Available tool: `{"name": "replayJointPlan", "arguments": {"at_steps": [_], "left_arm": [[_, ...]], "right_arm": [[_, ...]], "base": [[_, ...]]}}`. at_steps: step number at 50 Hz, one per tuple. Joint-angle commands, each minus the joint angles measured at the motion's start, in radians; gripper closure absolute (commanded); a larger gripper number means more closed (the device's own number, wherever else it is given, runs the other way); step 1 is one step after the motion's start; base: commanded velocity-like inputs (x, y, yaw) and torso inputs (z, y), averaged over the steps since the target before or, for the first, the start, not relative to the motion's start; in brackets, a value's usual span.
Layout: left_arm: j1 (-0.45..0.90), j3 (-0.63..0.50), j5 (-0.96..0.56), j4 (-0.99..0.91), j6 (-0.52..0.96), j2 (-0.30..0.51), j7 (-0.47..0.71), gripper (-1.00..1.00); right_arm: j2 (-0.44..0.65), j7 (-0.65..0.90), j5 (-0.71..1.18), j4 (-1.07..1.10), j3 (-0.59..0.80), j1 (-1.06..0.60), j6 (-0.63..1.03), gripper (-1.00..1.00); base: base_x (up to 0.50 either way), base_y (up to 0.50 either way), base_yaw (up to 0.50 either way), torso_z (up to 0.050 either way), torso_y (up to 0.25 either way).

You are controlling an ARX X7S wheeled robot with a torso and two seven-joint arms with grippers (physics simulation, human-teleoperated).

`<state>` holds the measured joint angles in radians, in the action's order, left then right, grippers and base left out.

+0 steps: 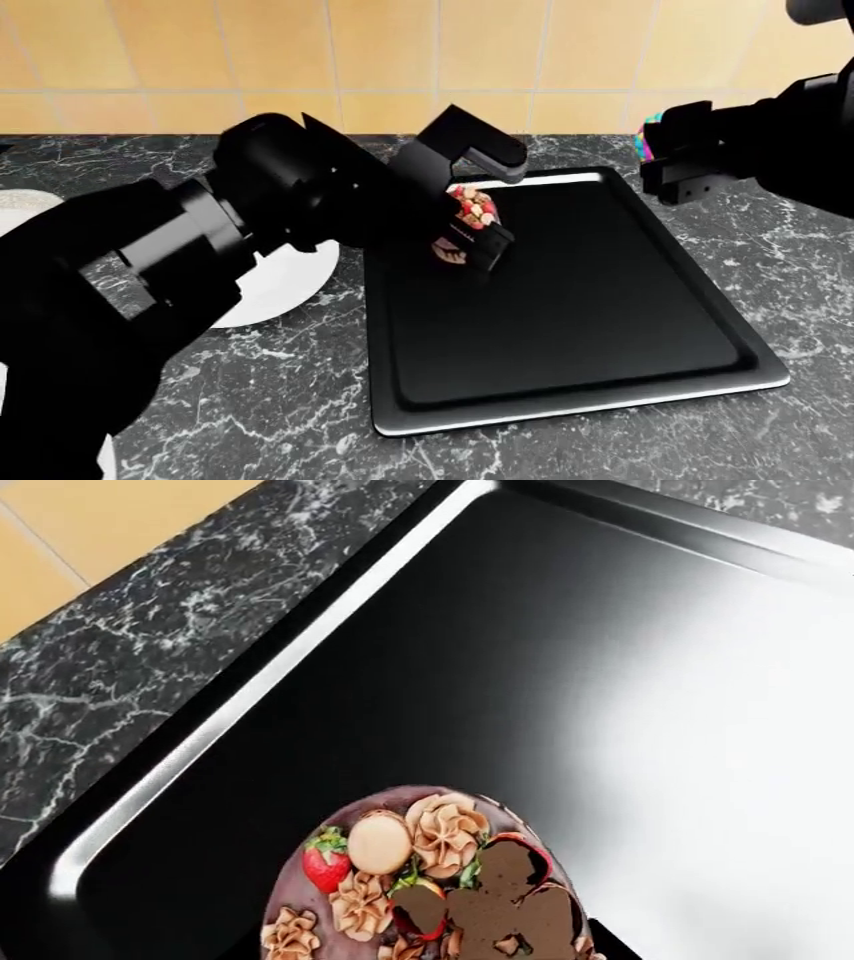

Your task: Move the dessert items from the plate to the tray.

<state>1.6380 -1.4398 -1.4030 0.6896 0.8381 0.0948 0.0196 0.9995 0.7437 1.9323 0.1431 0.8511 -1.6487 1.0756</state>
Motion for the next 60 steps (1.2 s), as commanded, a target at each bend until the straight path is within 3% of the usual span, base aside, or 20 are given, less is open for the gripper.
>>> {"name": "replayJointPlan", "arguments": {"at_steps": [1, 13, 21, 33, 44, 60], "left_arm": [[-0.006, 0.004, -0.006, 0.030, -0.003, -0.016, 0.005, -1.00], [0.036, 0.022, -0.025, -0.005, 0.023, 0.008, 0.029, -1.00], [0.113, 0.091, -0.096, -0.121, 0.058, 0.083, 0.096, -1.00], [0.173, 0.267, -0.292, -0.442, 0.071, 0.332, 0.331, -1.00], [0.150, 0.315, -0.343, -0.650, 0.072, 0.562, 0.479, -1.00], [0.123, 0.360, -0.390, -0.789, 0.048, 0.718, 0.572, -1.00]], "right_arm": [[0.004, -0.015, -0.015, 0.006, -0.003, 0.016, -0.007, 1.00], [0.006, -0.017, -0.014, 0.006, -0.004, 0.015, -0.008, 1.00], [0.003, -0.018, -0.015, 0.000, -0.003, 0.008, -0.002, 1.00], [-0.018, -0.026, -0.029, -0.004, 0.010, 0.019, 0.000, 1.00], [-0.054, -0.038, -0.049, -0.014, 0.037, 0.035, 0.012, 1.00], [-0.127, -0.073, -0.133, -0.057, 0.117, 0.062, 0.067, 1.00]], "base": [[0.00, 0.00, 0.00, 0.000, 0.000], [0.00, 0.00, 0.00, 0.000, 0.000], [0.00, 0.00, 0.00, 0.000, 0.000], [0.00, 0.00, 0.00, 0.000, 0.000], [0.00, 0.00, 0.00, 0.000, 0.000], [0.00, 0.00, 0.00, 0.000, 0.000]]}}
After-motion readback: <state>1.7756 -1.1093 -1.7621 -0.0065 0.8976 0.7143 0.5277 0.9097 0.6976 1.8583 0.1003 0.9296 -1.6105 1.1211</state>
